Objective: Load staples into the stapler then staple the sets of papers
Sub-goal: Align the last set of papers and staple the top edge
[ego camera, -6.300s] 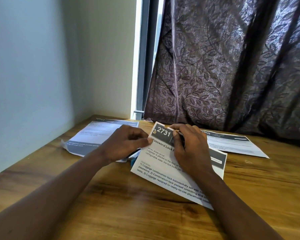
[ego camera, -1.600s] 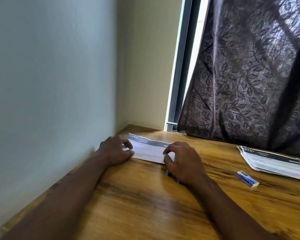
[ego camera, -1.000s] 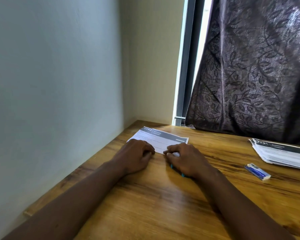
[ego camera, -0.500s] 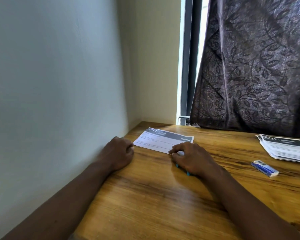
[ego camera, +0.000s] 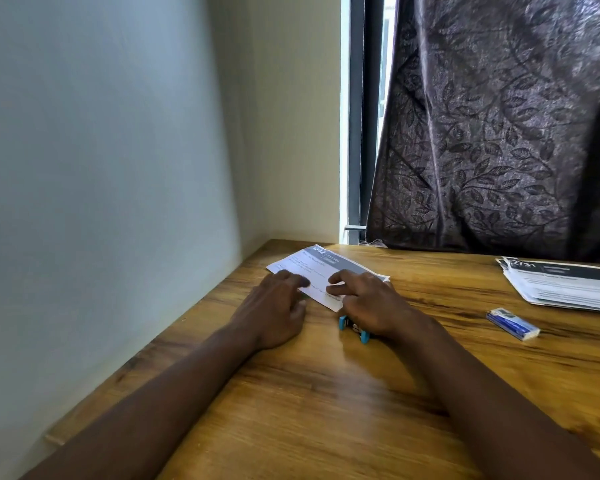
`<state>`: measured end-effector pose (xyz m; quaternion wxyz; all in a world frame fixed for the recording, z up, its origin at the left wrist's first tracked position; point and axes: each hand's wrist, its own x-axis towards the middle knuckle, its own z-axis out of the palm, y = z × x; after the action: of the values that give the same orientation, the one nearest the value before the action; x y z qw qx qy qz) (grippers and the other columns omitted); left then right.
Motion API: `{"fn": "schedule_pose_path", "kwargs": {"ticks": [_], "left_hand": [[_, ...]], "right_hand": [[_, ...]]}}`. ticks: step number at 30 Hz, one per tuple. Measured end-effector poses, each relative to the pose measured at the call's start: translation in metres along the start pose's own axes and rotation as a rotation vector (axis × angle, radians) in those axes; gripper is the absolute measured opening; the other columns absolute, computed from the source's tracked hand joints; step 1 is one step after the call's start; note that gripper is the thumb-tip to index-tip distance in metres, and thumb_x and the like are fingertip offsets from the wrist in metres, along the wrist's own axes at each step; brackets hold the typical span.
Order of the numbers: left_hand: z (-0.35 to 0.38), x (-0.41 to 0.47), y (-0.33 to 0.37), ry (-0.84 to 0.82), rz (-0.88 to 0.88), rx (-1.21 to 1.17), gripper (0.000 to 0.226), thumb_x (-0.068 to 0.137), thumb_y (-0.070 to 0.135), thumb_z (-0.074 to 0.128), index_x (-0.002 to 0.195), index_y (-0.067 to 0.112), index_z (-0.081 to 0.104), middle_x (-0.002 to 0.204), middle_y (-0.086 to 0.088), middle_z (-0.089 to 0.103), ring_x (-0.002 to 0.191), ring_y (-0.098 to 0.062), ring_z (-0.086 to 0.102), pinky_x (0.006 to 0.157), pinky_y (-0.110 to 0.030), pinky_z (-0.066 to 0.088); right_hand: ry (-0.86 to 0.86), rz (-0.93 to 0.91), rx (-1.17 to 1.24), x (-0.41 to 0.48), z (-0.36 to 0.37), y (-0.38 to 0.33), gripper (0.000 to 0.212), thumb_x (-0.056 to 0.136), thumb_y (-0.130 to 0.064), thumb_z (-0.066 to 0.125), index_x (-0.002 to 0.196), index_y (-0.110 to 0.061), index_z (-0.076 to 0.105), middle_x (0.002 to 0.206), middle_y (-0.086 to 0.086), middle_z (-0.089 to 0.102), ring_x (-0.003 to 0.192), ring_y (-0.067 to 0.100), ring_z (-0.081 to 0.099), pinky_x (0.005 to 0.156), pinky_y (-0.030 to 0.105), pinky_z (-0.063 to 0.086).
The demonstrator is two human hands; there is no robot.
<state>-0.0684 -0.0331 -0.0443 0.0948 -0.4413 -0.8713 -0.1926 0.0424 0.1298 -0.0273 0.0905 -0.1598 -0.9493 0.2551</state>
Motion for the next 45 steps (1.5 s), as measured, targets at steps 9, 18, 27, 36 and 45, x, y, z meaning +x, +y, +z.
{"fn": "schedule_pose_path", "kwargs": {"ticks": [9, 18, 27, 36, 45], "left_hand": [[0.001, 0.000, 0.013, -0.024, 0.065, 0.022, 0.036, 0.093, 0.028, 0.049, 0.124, 0.029, 0.068, 0.124, 0.007, 0.065, 0.116, -0.017, 0.056, 0.098, -0.044, 0.047], [-0.001, -0.016, 0.025, -0.071, 0.193, 0.064, 0.052, 0.088, 0.031, 0.039, 0.133, 0.035, 0.063, 0.134, 0.013, 0.062, 0.118, -0.012, 0.051, 0.105, -0.042, 0.038], [0.000, -0.016, 0.027, -0.047, 0.249, -0.116, 0.040, 0.091, 0.035, 0.043, 0.121, 0.035, 0.070, 0.118, 0.014, 0.069, 0.104, -0.007, 0.054, 0.096, -0.040, 0.044], [-0.011, 0.052, -0.020, 0.036, -0.425, 0.044, 0.060, 0.098, 0.063, 0.041, 0.141, 0.021, 0.050, 0.146, -0.006, 0.055, 0.134, -0.031, 0.048, 0.106, -0.046, 0.036], [-0.012, 0.070, -0.033, 0.172, -0.526, -0.250, 0.056, 0.091, 0.049, 0.063, 0.135, 0.016, 0.059, 0.134, -0.006, 0.065, 0.121, -0.028, 0.061, 0.091, -0.032, 0.044]], "right_hand": [[0.008, -0.003, 0.002, 0.004, -0.002, 0.002, 0.053, 0.092, -0.005, 0.047, 0.140, -0.026, 0.055, 0.144, -0.006, 0.060, 0.137, 0.017, 0.047, 0.114, 0.046, 0.038], [0.039, 0.003, 0.070, 0.004, -0.002, 0.003, 0.053, 0.092, -0.002, 0.048, 0.140, -0.021, 0.059, 0.142, -0.004, 0.062, 0.133, 0.015, 0.053, 0.114, 0.042, 0.042], [0.050, -0.038, 0.062, 0.005, -0.002, 0.008, 0.054, 0.090, -0.001, 0.050, 0.137, -0.025, 0.061, 0.138, -0.008, 0.064, 0.128, 0.013, 0.057, 0.108, 0.036, 0.046], [0.171, -0.097, 0.172, -0.002, 0.003, 0.012, 0.050, 0.080, 0.007, 0.050, 0.114, -0.021, 0.072, 0.109, -0.009, 0.078, 0.096, -0.004, 0.067, 0.080, 0.014, 0.051], [0.181, -0.127, 0.128, 0.002, 0.005, 0.014, 0.045, 0.083, 0.004, 0.054, 0.113, -0.024, 0.072, 0.108, -0.012, 0.077, 0.102, -0.005, 0.067, 0.085, 0.009, 0.049]]}}
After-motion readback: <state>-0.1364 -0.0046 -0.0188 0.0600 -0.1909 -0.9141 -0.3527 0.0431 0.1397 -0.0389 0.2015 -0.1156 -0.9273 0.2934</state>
